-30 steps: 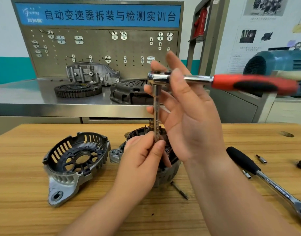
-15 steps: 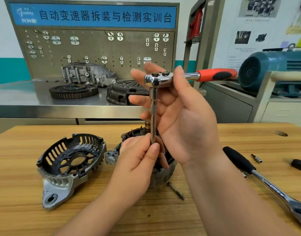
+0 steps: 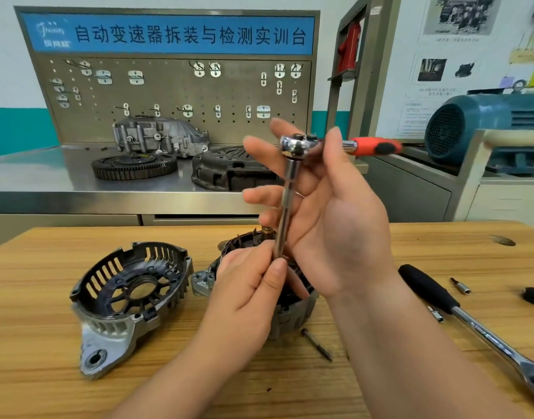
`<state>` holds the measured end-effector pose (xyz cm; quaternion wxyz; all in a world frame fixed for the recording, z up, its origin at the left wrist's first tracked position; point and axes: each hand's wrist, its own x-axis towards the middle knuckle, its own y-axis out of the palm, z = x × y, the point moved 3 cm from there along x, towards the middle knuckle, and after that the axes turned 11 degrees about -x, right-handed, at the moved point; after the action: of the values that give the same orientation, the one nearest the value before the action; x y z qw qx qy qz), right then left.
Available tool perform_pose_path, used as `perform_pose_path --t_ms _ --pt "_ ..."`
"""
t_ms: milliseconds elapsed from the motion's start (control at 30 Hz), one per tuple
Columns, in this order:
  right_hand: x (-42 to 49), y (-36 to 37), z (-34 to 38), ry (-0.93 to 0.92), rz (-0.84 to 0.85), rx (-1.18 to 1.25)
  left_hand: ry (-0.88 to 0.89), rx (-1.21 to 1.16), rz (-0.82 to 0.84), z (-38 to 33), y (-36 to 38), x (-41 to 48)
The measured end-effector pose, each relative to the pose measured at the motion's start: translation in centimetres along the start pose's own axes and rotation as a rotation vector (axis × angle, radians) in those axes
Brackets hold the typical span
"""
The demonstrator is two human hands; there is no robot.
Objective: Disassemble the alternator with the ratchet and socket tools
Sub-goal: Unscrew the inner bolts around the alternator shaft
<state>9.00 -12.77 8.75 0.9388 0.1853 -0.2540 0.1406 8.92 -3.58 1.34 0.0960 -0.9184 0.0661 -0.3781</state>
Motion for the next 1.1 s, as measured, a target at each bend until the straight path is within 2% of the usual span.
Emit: perform_pose_path --t_ms 67,300,400,533,800,1033,1100 --pt "-0.03 0.08 -0.12 0.001 0.01 -0.007 0.013 0.001 0.005 0.26 0.11 0.08" --pt "-0.18 0.39 0.41 -0.164 -0.005 -0.094 -0.044 0.001 -0.029 0.7 0.32 0.01" --pt "-0.09 0.41 0.12 -0.086 0.027 0.0 -0.021 -0.032 -0.027 0.71 0.09 -0.06" --pt "0.06 -0.05 -0.06 0.024 0.024 0.009 0.003 -0.002 0.016 0.5 0.08 -0.01" --pt "0.05 0.21 0.41 -0.135 0.03 -0.057 -0.048 -0.047 -0.03 0.93 0.31 0.09" --pt "0.21 -0.54 -0.09 0.045 0.039 0.027 -0.002 -0.014 0.028 0.84 0.05 0.08" --pt "0.21 -0.41 -0.2 0.035 0.044 0.023 0.004 -0.007 0.014 0.74 0.13 0.15"
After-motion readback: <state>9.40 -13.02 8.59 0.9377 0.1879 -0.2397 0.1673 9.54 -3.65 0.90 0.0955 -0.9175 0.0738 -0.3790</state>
